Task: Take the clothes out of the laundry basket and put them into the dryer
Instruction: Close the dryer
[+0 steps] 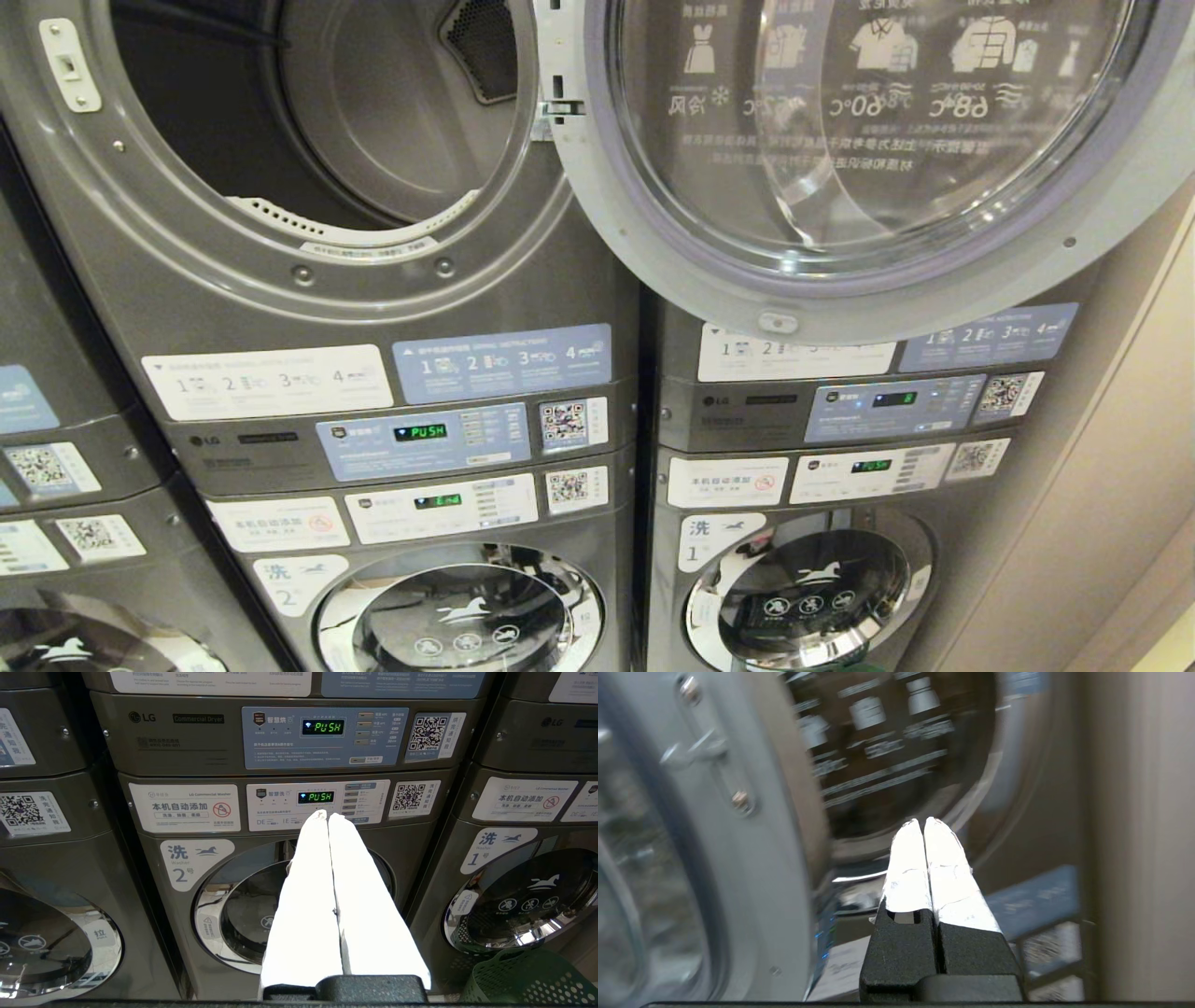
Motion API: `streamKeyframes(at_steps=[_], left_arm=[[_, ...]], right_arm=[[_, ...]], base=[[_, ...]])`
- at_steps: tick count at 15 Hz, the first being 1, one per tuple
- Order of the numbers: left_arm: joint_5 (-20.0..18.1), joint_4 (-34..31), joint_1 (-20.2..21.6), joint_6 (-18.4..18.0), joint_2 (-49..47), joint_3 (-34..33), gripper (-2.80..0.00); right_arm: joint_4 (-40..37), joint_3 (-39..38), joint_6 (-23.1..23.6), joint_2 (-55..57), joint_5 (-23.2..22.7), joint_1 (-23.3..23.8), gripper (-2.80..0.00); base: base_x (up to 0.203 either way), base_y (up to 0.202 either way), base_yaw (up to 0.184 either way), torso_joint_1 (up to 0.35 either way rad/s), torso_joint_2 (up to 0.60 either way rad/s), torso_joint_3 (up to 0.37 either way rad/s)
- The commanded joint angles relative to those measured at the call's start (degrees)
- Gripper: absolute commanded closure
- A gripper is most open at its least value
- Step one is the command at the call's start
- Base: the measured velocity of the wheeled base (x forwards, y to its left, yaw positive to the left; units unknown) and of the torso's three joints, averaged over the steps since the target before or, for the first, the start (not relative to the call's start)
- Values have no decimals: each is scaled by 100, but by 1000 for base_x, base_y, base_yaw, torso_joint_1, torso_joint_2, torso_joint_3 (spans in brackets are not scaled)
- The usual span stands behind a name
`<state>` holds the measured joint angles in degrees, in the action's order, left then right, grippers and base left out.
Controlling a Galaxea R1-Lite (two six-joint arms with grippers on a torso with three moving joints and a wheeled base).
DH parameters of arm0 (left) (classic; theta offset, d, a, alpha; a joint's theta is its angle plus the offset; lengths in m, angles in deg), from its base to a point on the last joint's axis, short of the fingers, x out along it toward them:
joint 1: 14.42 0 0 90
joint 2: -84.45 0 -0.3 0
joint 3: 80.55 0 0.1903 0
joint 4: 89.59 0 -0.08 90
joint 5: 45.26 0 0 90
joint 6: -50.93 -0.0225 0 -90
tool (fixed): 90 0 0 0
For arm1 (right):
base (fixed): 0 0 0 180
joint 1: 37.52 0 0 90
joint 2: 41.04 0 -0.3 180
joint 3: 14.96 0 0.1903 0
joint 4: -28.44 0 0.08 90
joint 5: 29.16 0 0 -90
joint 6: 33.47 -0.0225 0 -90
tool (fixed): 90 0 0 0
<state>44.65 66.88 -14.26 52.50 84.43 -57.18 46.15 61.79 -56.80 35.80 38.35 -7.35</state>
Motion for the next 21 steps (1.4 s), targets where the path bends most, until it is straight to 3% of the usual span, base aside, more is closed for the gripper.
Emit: streamKeyframes(at_steps=[1, 6, 9, 15, 21], left_arm=[[1, -2, 2, 2, 2, -9, 0], [1, -2, 2, -3, 2, -9, 0], [1, -2, 2, -15, 2, -9, 0], [1, -2, 2, -24, 2, 0, 0], [1, -2, 2, -24, 2, 0, 0]], right_arm=[[551, -84, -60, 469, -745, 164, 0], [1963, 54, -273, 1521, -2458, 520, 0], [1992, 339, -336, 1693, -2891, 509, 0], [1992, 787, -328, 1914, -3015, 6, 0], [1980, 560, -411, 1349, -3027, -562, 0]], base=[[0, 0, 0, 0, 0, 0], [0, 0, 0, 0, 0, 0], [0, 0, 0, 0, 0, 0], [0, 0, 0, 0, 0, 0], [0, 0, 0, 0, 0, 0]])
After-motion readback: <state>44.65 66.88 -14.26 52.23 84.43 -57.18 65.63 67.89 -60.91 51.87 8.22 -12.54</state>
